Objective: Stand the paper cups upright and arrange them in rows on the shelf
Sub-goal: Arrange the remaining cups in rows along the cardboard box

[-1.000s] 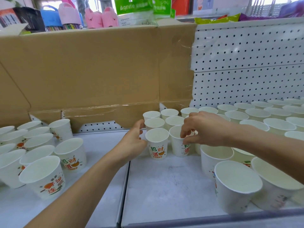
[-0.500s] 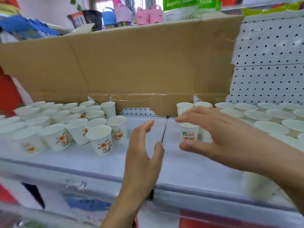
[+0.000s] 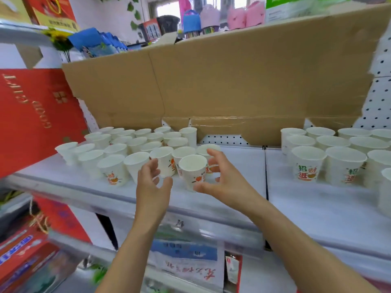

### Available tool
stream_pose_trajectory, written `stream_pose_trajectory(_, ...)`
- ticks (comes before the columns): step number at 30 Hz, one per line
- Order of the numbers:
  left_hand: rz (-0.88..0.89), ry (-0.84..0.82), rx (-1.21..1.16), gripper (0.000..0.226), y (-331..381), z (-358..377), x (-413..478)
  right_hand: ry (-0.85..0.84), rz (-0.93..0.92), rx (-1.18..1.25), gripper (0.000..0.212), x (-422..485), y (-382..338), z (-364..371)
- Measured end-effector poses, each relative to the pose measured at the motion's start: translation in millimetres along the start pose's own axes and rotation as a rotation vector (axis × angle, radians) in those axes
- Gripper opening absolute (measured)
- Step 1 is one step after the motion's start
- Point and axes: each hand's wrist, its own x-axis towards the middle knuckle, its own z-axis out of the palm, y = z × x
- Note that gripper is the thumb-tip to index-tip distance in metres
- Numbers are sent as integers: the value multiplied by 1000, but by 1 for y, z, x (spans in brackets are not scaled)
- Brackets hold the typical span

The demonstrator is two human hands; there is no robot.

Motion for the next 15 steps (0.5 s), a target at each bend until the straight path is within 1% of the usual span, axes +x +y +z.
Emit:
stream_pose_trajectory(3,1,-6,28,53,-6,-7,27,79,57,-21,104,21,1,20)
stream_pose_trajectory(6,82,0,89,54,-11,-8,35,146,97,-45,112,35,3,34)
stream_pose_trajectory(8,171,109,186,57,-16,-10,35,164,104,-66,111,39,3,39)
stream_pose_trajectory(9,193,175,223,61,-20,-13,35,166,103,-74,109,40,3,40)
stream_pose_trajectory(11,149,233,242,76,-29,-20,42,162,101,-81,105,42,4,41)
stream_pose_trajectory(13,69,200,228,88,-38,-24,51,161,93,-91,99,43,5,42)
stream_pose_trajectory(15,40,149,204,96,-43,-26,59,173,85,-106,94,44,5,43)
